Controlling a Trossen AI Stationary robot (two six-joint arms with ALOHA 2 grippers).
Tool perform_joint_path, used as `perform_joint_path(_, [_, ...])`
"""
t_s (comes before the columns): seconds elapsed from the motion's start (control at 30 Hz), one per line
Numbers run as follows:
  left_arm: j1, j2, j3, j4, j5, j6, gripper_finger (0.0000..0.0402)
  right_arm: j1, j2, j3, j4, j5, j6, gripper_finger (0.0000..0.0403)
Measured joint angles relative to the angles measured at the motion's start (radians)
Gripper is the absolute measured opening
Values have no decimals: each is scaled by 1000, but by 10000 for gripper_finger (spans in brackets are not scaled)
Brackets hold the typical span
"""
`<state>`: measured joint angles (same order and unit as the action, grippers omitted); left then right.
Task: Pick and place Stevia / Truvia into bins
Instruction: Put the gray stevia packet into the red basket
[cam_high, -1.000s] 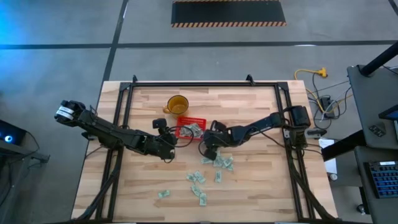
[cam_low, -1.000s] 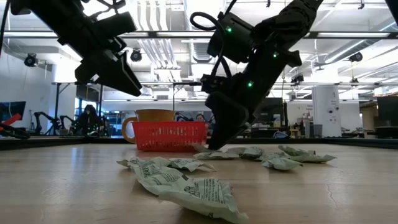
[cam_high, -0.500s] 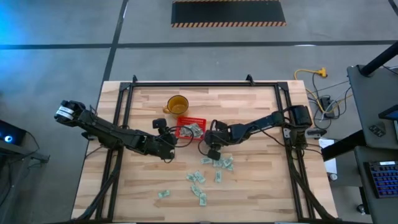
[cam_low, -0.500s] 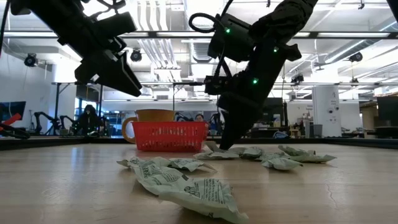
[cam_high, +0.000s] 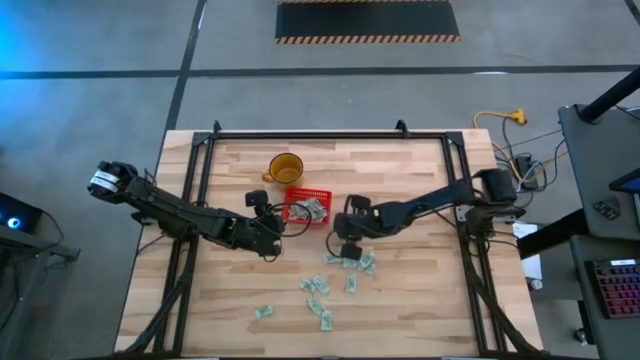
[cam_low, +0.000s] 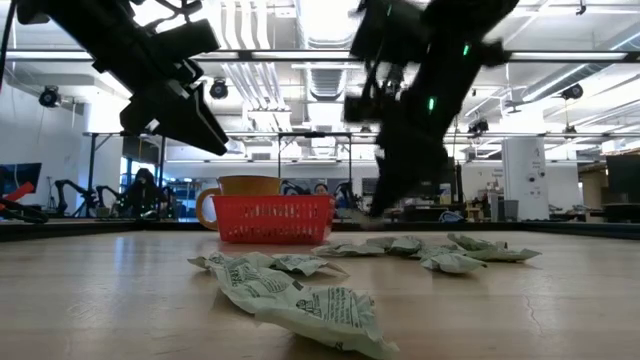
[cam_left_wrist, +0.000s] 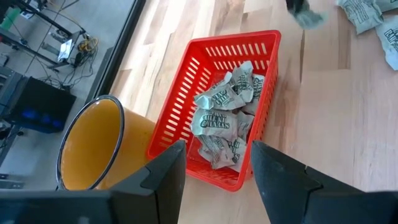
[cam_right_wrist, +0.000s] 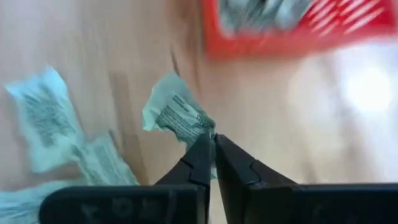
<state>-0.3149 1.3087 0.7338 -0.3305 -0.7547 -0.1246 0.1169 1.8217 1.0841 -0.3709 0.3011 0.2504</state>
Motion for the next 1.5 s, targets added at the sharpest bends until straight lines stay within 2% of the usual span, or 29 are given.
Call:
perform_joint_path(0.2, [0,0,2,0,0,0,165,38,-61,2,27,147,-61,9])
perform_joint_path(0.33, [0,0,2,2,-1,1,165,41,-68,-1,203,245,-213,9])
perform_joint_path(0.5, [0,0,3,9,-2,1,165,18,-27,-4,443,221,-378,9])
perform_joint_path(0.6, [0,0,3,10,-2,1,165,-13,0,-4,486,159,-387,9])
perform_joint_path(0.73, [0,0,1,8,-1,1,165,-59,28,-4,487,147,-348,15])
perform_joint_path(0.87, [0,0,1,8,-2,1,165,-82,44,-5,478,134,-358,47])
perform_joint_path(1.03, [0,0,1,7,7,1,165,-84,41,-5,472,117,-358,111])
perform_joint_path(1.13, [0,0,1,6,116,-2,165,-84,31,2,459,117,-362,144])
perform_joint_path(1.33, [-18,0,-3,7,595,-124,165,-58,-22,8,247,116,-329,175])
perform_joint_path(1.4, [-51,11,-4,8,647,-165,165,-49,-44,8,161,116,-295,175])
perform_joint_path(1.5, [-127,24,-8,17,652,-187,165,-31,-80,7,35,115,-240,171])
